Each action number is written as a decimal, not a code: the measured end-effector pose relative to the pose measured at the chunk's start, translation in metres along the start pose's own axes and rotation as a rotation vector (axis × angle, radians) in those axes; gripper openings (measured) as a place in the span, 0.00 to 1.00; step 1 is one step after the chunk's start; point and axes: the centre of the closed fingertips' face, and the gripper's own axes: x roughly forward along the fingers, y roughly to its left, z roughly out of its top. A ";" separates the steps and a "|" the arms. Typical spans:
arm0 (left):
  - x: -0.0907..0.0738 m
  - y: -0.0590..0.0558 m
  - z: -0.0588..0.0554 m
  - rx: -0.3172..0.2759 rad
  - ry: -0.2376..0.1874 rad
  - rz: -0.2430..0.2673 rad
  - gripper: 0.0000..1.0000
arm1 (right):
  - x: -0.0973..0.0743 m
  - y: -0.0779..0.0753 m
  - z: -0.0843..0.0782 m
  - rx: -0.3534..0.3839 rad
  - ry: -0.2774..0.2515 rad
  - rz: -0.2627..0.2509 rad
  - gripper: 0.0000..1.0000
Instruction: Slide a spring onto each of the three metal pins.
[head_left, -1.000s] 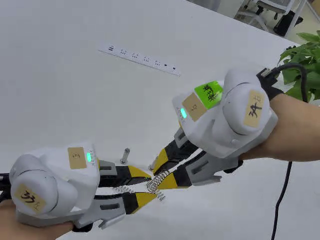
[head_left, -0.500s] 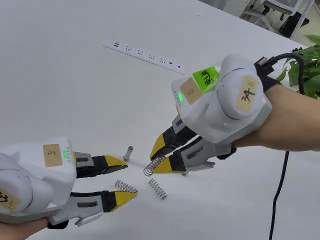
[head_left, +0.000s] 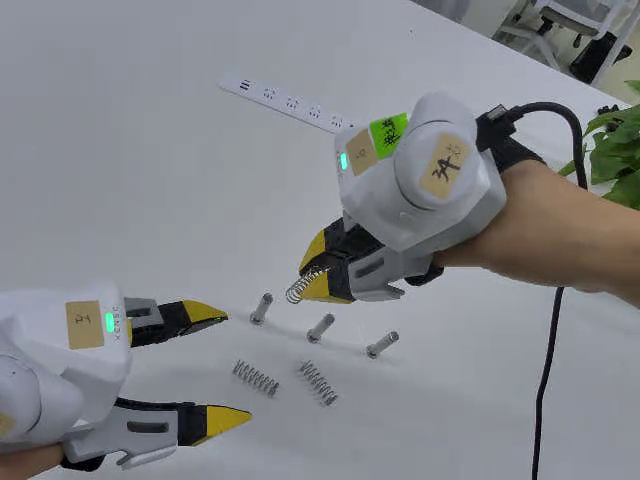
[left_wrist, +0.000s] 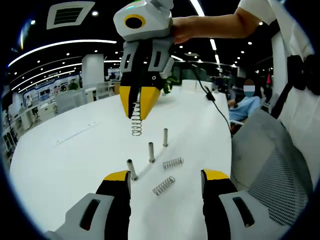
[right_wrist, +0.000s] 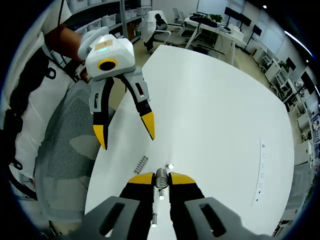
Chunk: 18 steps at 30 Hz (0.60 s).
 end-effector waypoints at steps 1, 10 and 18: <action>0.000 0.000 0.000 0.002 0.001 0.002 0.60 | 0.002 -0.001 -0.001 0.001 0.003 0.000 0.12; 0.001 0.002 0.003 -0.017 -0.035 -0.007 0.73 | 0.023 -0.014 -0.004 0.008 0.027 0.009 0.12; 0.003 0.005 -0.002 -0.049 -0.031 -0.005 0.82 | 0.037 -0.021 -0.007 0.008 0.043 0.022 0.12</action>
